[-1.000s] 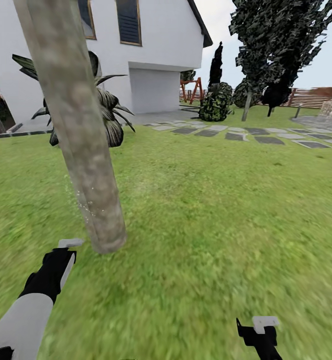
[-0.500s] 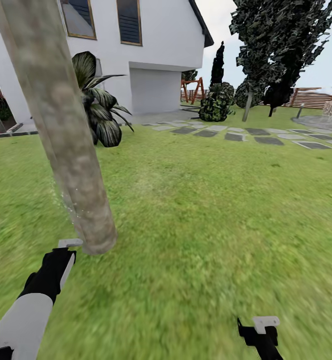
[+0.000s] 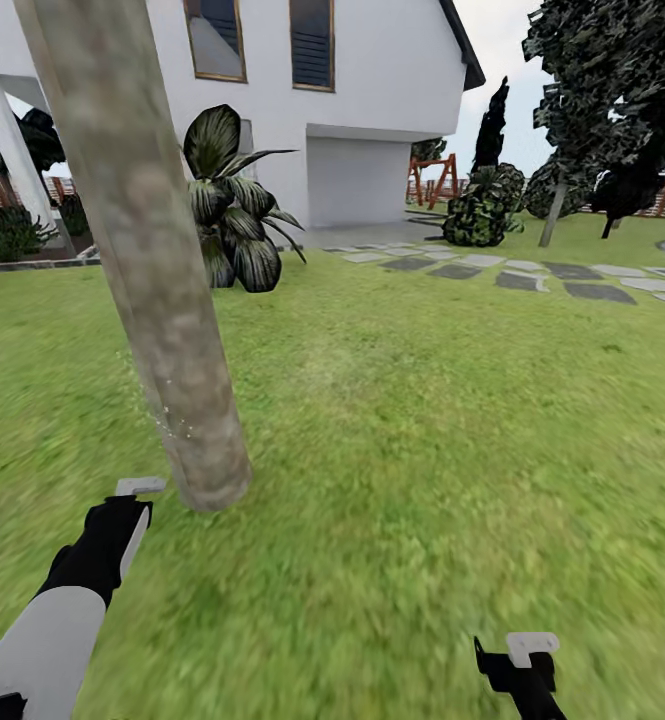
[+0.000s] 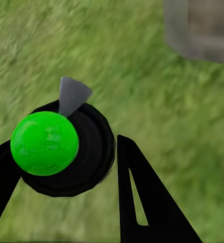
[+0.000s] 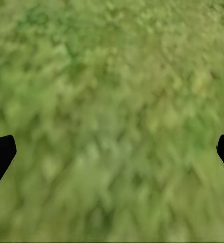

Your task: In the garden, pick up the pesticide atomizer on the floor and spray pesticide onto both trees until each tree trunk is fully covered.

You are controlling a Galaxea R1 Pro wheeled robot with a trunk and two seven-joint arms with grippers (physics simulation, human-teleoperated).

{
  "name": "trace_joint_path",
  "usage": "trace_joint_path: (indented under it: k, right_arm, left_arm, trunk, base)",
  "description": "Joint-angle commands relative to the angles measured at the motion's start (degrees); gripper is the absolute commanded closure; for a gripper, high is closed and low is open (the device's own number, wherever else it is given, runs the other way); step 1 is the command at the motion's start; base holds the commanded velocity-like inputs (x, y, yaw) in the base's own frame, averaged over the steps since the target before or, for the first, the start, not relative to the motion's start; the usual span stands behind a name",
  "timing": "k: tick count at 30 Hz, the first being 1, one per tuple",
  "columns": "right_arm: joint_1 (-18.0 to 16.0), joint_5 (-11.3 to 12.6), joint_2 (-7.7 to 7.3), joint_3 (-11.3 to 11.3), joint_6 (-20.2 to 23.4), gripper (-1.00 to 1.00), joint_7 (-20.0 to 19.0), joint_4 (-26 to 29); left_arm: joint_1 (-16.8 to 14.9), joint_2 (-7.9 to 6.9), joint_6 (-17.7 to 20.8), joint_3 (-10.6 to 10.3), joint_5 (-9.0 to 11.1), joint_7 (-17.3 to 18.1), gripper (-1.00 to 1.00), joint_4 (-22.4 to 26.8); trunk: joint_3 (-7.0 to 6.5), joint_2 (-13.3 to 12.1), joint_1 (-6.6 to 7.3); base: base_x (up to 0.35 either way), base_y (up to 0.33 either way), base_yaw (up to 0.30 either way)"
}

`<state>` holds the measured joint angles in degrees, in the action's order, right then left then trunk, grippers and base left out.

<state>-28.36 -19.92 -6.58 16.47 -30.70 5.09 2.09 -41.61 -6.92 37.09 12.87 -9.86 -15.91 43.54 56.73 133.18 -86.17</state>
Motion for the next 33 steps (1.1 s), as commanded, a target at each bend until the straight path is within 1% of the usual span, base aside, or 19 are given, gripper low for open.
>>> trace_joint_path:
  k: [1, 4, 20, 29, 30, 33]
  right_arm:
    - [0.0, -0.6, -0.01, 0.2, -0.1, -1.0, 0.4, -0.1]
    - [0.0, -0.6, -0.01, 0.2, -0.1, -1.0, 0.4, -0.1]
    - [0.0, -0.6, 0.07, 0.2, -0.1, -1.0, 0.4, -0.1]
    - [0.0, -0.6, 0.08, 0.2, -0.1, -1.0, 0.4, -0.1]
    - [0.0, -0.6, 0.08, 0.2, -0.1, -1.0, 0.4, -0.1]
    - [0.0, -0.6, 0.12, 0.2, -0.1, -1.0, 0.4, -0.1]
  left_arm:
    - [0.0, 0.0, 0.4, 0.1, -0.6, 0.2, 1.0, 0.1]
    - [0.0, -0.02, 0.4, 0.1, -0.6, 0.2, 1.0, 0.1]
    - [0.0, -0.02, 0.4, 0.1, -0.6, 0.2, 1.0, 0.2]
    - [0.0, -0.07, 0.4, 0.1, -0.6, 0.2, 1.0, 0.3]
    - [0.0, -0.09, 0.4, 0.2, -0.6, 0.2, 1.0, 0.3]
    - [0.0, 0.03, 0.3, 2.6, -0.6, 0.2, 1.0, 0.5]
  trunk:
    - [0.05, 0.0, 0.0]
    - [0.05, 0.0, 0.0]
    - [0.05, 0.0, 0.0]
    - [0.05, 0.0, 0.0]
    - [0.05, 0.0, 0.0]
    - [0.05, 0.0, 0.0]
  base:
    - [0.119, -0.253, 0.277]
    - [0.039, -0.269, 0.131]
    - [0.0, -0.274, 0.011]
    - [0.019, -0.274, 0.23]
    - [0.124, -0.259, 0.274]
    - [0.127, -0.163, 0.275]
